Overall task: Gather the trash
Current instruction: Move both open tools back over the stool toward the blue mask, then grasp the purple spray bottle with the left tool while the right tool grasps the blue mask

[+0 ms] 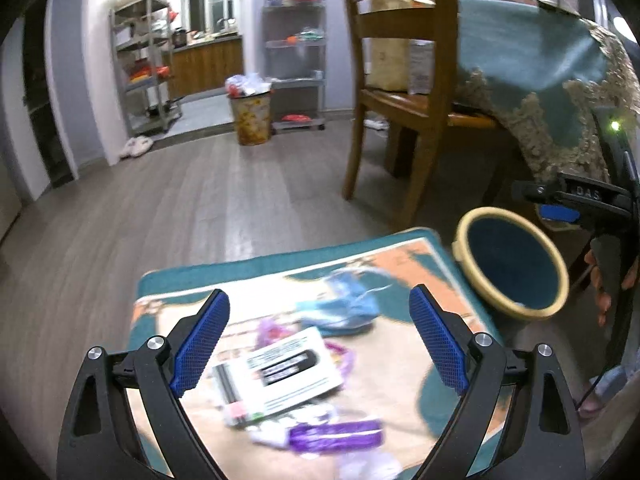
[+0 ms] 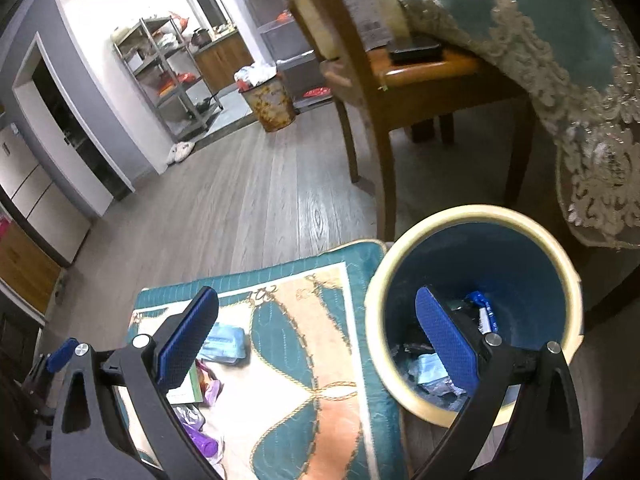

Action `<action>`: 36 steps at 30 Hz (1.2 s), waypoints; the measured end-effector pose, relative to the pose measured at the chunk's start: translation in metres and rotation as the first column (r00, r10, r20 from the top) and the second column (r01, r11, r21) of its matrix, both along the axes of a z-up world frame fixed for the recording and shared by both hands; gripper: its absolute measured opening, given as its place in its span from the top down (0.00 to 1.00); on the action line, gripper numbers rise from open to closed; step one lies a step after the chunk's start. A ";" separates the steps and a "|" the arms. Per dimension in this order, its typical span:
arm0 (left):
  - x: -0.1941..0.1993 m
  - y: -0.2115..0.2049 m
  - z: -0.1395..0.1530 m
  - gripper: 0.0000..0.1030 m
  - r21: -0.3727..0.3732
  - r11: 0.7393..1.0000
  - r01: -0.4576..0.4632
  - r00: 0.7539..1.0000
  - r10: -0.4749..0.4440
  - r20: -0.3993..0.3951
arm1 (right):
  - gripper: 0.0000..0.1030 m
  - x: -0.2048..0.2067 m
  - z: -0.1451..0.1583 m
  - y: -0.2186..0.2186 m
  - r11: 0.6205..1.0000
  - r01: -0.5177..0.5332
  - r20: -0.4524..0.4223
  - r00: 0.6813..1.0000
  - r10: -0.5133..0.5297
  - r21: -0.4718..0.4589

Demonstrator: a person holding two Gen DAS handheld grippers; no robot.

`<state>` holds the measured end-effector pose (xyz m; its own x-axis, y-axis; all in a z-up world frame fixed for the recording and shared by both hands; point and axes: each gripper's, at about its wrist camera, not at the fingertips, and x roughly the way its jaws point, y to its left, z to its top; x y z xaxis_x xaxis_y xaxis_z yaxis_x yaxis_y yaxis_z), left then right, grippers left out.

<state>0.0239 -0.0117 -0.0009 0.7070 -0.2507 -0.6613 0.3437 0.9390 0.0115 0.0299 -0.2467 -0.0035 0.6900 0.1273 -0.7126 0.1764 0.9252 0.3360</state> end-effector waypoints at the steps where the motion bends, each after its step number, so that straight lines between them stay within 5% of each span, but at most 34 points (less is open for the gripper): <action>1: 0.001 0.010 -0.001 0.12 0.000 1.000 -0.020 1.000 0.020 -0.008 | 0.06 0.003 -0.003 0.007 1.000 -0.016 -0.011 1.000 0.016 -0.001; 8: 0.012 0.059 -0.015 0.12 -0.004 0.989 -0.148 0.987 0.147 -0.071 | 0.06 0.016 -0.038 0.070 0.978 -0.201 -0.132 0.973 0.192 -0.060; 17: 0.018 0.082 -0.034 0.12 0.051 0.974 -0.221 0.963 0.226 -0.144 | 0.10 0.047 -0.067 0.116 0.969 -0.244 -0.164 0.957 0.237 -0.023; 20: 0.020 0.081 -0.045 0.12 0.101 0.969 -0.225 0.958 0.239 -0.157 | 0.22 0.061 -0.076 0.122 0.966 -0.258 -0.176 0.951 0.254 -0.001; 23: 0.026 0.085 -0.053 0.12 0.098 0.966 -0.238 0.946 0.253 -0.203 | 0.68 0.070 -0.082 0.128 0.956 -0.295 -0.174 0.941 0.290 -0.003; 24: 0.027 0.086 -0.054 0.12 0.093 0.967 -0.238 0.944 0.253 -0.211 | 0.90 0.071 -0.082 0.129 0.951 -0.310 -0.176 0.936 0.305 0.000; 25: 0.028 0.086 -0.054 0.12 0.088 0.968 -0.237 0.943 0.251 -0.217 | 0.96 0.071 -0.080 0.129 0.948 -0.318 -0.172 0.934 0.313 0.003; 30: 0.029 0.083 -0.060 0.12 0.062 0.972 -0.227 0.938 0.235 -0.255 | 0.97 0.061 -0.051 0.125 0.939 -0.345 -0.079 0.936 0.344 0.007; 36: 0.001 0.058 -0.082 0.12 0.061 0.960 -0.273 0.901 0.278 -0.332 | 0.97 0.048 -0.022 0.120 0.927 -0.375 -0.015 0.927 0.375 0.024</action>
<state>0.0246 0.0465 -0.0829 0.4837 -0.0676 -0.8726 0.0569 0.9973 -0.0457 0.0780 -0.1267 -0.0256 0.5754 0.3887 -0.7197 -0.1752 0.9180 0.3557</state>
